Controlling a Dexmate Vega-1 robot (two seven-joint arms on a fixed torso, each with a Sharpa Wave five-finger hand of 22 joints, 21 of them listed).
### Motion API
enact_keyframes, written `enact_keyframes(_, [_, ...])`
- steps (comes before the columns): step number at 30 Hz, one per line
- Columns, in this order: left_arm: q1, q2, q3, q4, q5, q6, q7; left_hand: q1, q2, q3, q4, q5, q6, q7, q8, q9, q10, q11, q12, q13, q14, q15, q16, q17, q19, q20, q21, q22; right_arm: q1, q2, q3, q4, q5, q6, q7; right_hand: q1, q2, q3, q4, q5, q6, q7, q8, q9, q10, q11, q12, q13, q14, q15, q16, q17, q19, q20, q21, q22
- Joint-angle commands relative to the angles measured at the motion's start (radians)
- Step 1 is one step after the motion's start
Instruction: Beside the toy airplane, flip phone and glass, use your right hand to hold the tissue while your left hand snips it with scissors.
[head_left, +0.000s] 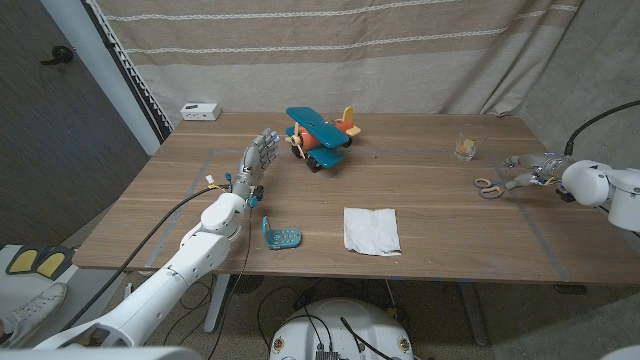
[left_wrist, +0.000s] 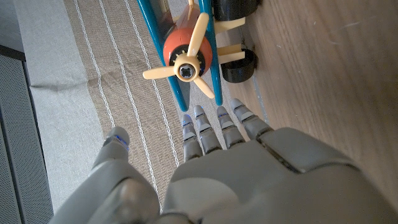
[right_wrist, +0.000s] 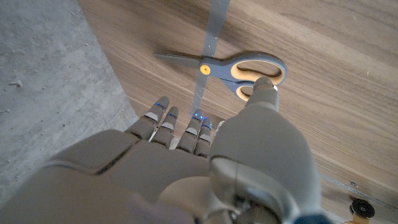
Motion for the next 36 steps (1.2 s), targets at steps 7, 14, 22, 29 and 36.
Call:
enact_keyframes(7, [0.014,0.004,-0.003,-0.015,0.002,0.001,0.010,-0.003,0.007,-0.004,0.003,0.000,0.010,0.002,-0.001,0.005,0.005,-0.002,-0.002,0.002,0.004,-0.140,0.002,0.005,0.000,-0.069,0.000,0.004,0.062,0.043,-0.029,0.033,-0.087,0.023,0.079,0.034,0.010,0.016,-0.004,-0.003,0.019,-0.011,0.010,0.005,0.003,0.003,0.002,0.006,0.004,-0.182,-0.007,0.001,0.006,-0.125,-0.002,0.004])
enact_keyframes(14, [0.024,0.006,-0.005,-0.026,0.004,0.005,0.022,-0.005,0.007,-0.004,0.003,0.000,0.011,0.002,-0.001,0.005,0.004,-0.003,-0.003,0.002,0.003,-0.140,0.002,0.005,0.000,-0.069,0.000,0.004,0.082,0.062,-0.043,0.051,-0.127,0.043,0.101,0.056,0.018,0.028,-0.006,0.001,0.026,-0.015,0.011,0.007,-0.004,0.009,-0.003,0.007,-0.003,-0.182,-0.010,0.001,0.001,-0.125,-0.005,0.004])
enact_keyframes(22, [0.027,0.002,-0.004,-0.026,0.006,0.003,0.027,-0.005,0.008,-0.005,0.003,0.000,0.012,0.002,-0.001,0.005,0.006,-0.002,-0.002,0.002,0.004,-0.140,0.002,0.005,-0.001,-0.068,0.000,0.004,0.088,0.077,-0.049,0.062,-0.148,0.054,0.114,0.075,0.021,0.039,-0.004,0.003,0.053,-0.020,0.019,0.010,-0.001,0.003,-0.004,0.008,-0.019,-0.181,-0.013,0.001,-0.005,-0.128,-0.006,0.004])
enact_keyframes(29, [0.029,-0.003,-0.001,-0.027,0.009,0.001,0.032,-0.006,0.008,-0.005,0.003,0.001,0.018,0.004,0.001,0.005,0.009,-0.003,-0.001,0.002,0.004,-0.140,0.002,0.005,0.000,-0.068,0.001,0.004,0.085,0.078,-0.046,0.064,-0.153,0.054,0.112,0.087,0.025,0.047,-0.003,0.007,0.074,-0.023,0.026,0.012,0.012,0.005,0.001,0.011,-0.016,-0.182,-0.010,0.001,-0.004,-0.129,-0.005,0.004])
enact_keyframes(36, [0.031,-0.005,-0.001,-0.030,0.012,0.000,0.038,-0.004,0.008,-0.005,0.002,0.002,0.016,0.005,0.000,0.005,0.010,-0.002,-0.001,0.002,0.004,-0.140,0.002,0.004,0.000,-0.068,0.000,0.003,0.076,0.069,-0.040,0.069,-0.148,0.062,0.110,0.109,0.030,0.061,-0.005,0.013,0.091,-0.034,0.031,0.015,0.019,-0.012,0.007,0.016,-0.014,-0.184,-0.008,0.002,-0.003,-0.131,-0.004,0.004])
